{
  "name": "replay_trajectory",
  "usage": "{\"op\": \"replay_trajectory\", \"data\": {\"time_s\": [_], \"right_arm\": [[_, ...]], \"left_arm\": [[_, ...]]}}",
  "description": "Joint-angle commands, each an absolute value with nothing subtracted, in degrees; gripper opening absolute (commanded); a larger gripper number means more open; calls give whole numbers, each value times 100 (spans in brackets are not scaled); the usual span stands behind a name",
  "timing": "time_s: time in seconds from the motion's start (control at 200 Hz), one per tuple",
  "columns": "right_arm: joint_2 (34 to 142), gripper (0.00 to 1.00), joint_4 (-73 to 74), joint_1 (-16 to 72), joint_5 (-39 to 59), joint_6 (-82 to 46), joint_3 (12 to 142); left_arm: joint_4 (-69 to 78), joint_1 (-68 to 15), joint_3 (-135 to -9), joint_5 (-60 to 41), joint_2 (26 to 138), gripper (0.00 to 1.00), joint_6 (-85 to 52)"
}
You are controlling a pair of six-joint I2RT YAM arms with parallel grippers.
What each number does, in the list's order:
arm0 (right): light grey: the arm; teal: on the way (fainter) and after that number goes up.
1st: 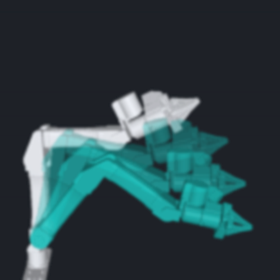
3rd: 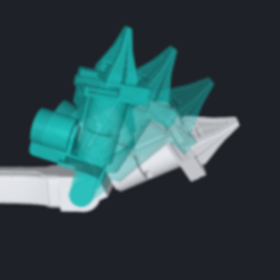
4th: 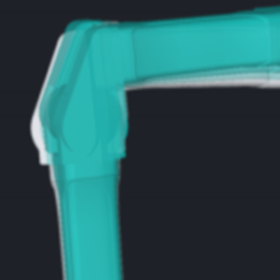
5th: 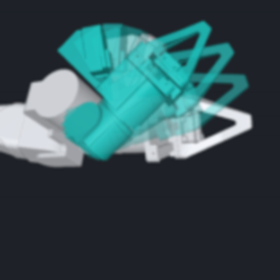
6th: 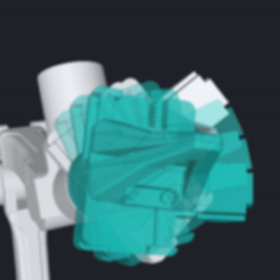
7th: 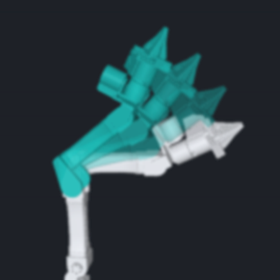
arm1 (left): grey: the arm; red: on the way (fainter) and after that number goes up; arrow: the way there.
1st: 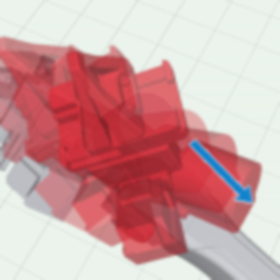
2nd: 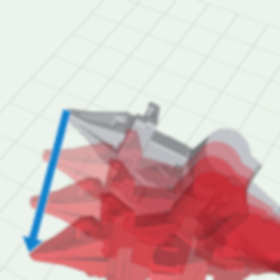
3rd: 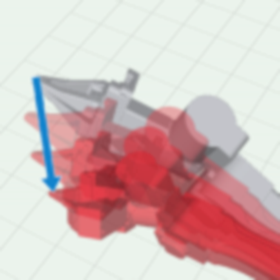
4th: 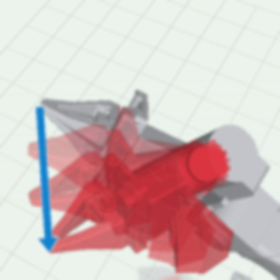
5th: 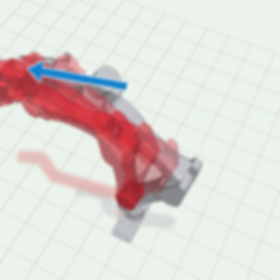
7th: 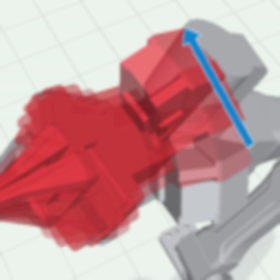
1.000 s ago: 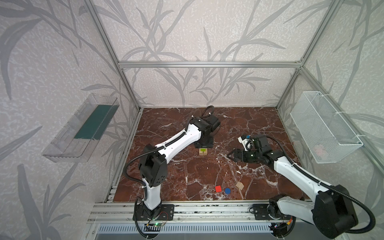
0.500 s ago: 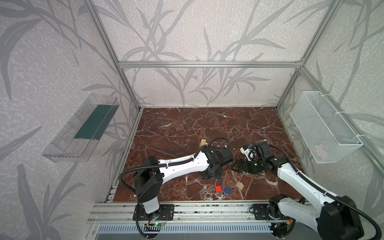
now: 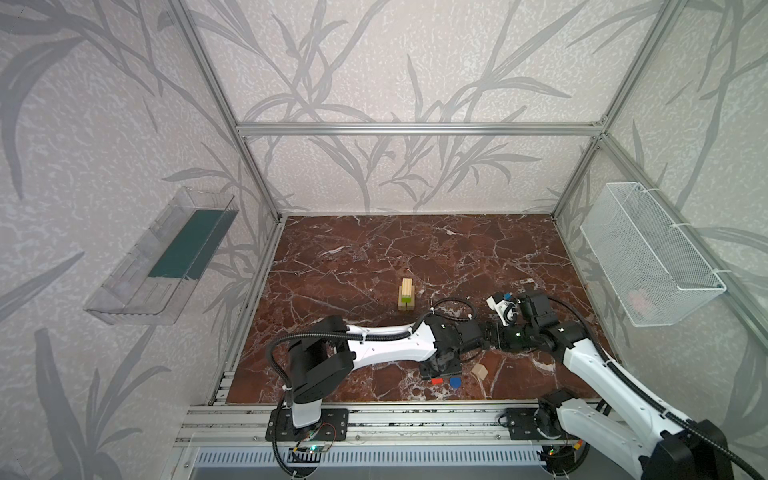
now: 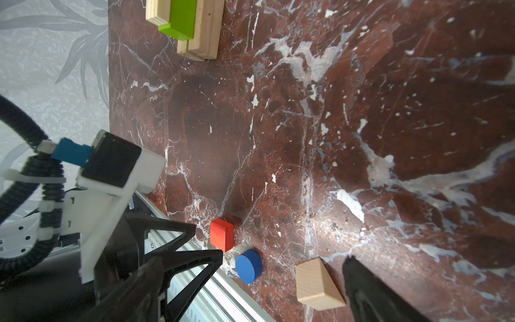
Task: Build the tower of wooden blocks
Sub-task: 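Lower the left gripper and grasp the red cube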
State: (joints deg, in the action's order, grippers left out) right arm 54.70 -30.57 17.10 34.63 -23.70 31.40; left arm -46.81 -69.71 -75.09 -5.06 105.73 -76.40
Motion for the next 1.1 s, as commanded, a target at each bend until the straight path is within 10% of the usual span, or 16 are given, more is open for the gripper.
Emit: {"op": "replay_trajectory", "data": {"time_s": [0.0,1.095], "right_arm": [[5475,99,-2991,1616,3594,-2469,3031],[5599,99,-2857,1424,3795,-2435,2998]], "left_arm": [[-4776,-6996,-7423,-493,10668,62,-7899],[-4812,-7084,-7659,-631,11229,39,-7897]]}}
